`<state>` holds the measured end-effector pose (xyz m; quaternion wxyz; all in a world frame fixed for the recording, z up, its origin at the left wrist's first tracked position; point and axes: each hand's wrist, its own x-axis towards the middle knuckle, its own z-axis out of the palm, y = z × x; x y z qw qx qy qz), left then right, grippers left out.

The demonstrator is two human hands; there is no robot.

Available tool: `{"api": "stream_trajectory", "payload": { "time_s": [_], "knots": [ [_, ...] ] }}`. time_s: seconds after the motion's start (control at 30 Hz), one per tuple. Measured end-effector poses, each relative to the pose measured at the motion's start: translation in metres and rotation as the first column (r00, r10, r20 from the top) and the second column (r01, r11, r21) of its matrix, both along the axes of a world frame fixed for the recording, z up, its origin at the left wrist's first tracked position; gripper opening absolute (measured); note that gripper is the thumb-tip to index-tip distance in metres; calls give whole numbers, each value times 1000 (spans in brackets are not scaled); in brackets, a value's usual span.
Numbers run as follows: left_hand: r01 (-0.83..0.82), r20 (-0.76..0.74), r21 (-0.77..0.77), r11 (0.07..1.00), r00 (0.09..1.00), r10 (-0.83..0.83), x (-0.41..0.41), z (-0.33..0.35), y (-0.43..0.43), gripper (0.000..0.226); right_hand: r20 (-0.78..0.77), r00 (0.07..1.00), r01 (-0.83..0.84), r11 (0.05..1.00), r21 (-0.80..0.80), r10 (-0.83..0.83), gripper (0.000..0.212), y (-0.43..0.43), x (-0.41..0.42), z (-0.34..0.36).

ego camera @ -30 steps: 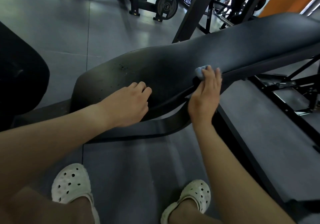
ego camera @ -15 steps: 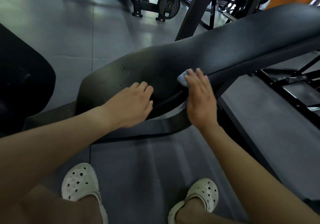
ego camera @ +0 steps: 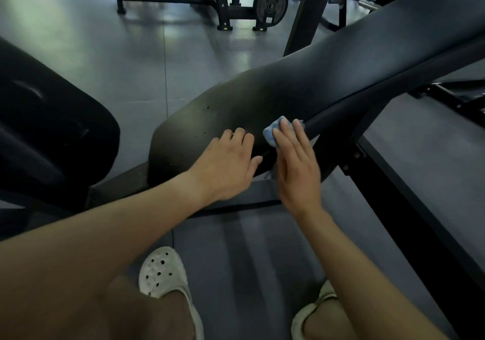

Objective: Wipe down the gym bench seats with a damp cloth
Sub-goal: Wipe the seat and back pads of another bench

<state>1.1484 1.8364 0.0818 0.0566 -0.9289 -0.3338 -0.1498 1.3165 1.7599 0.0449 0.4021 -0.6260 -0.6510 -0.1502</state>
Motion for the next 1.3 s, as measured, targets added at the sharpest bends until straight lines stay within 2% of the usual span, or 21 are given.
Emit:
{"api": "stream_trajectory", "payload": {
  "time_s": [0.03, 0.1, 0.2, 0.3, 0.4, 0.47, 0.6, 0.7, 0.9, 1.03, 1.17, 1.3],
  "knots": [
    [-4, -11, 0, 1000, 1000, 4, 1, 1, 0, 43, 49, 999, 14, 1000, 20, -15, 46, 1, 9, 3],
    [-11, -24, -12, 1000, 1000, 11, 1, 1, -1, 43, 28, 995, 88, 993, 84, -91, 41, 4, 24, 13],
    [-32, -39, -14, 999, 999, 31, 0, 0, -1, 43, -124, 973, 211, 965, 158, -193, 29, 6, 38, 34],
    [-39, -37, -7, 999, 999, 39, 0, -2, -3, 44, -204, 944, 297, 939, 172, -261, 19, 7, 38, 41],
    [-49, -45, 4, 999, 998, 49, 2, -3, -6, 46, -370, 888, 351, 923, 156, -274, 9, 7, 19, 33],
    [-69, -41, -4, 998, 997, 68, 4, -3, -9, 46, -428, 869, 329, 936, 122, -250, 7, 4, 1, 23],
    [-101, -19, -55, 993, 995, 100, 9, -4, -14, 45, -390, 904, 219, 973, 71, -175, 8, -8, -20, 3],
    [-115, -58, -63, 991, 992, 111, 11, -1, -15, 47, -338, 937, 122, 990, 68, -92, 7, -11, -12, 4],
    [-98, -106, -104, 990, 991, 87, 10, 8, -10, 39, -524, 831, 270, 958, 92, -184, 12, 7, 39, 32],
    [-39, -55, -83, 996, 998, 34, 1, 4, -4, 43, -585, 783, 342, 932, 118, -214, 4, 9, 18, 26],
    [-10, 4, -25, 1000, 1000, 10, -6, -8, 3, 54, -543, 804, 359, 927, 114, -244, 6, 13, -27, -9],
    [36, 49, 13, 999, 998, -37, -11, -19, 15, 61, -478, 850, 338, 924, 177, -219, 4, 22, -15, -18]
  ]
}}
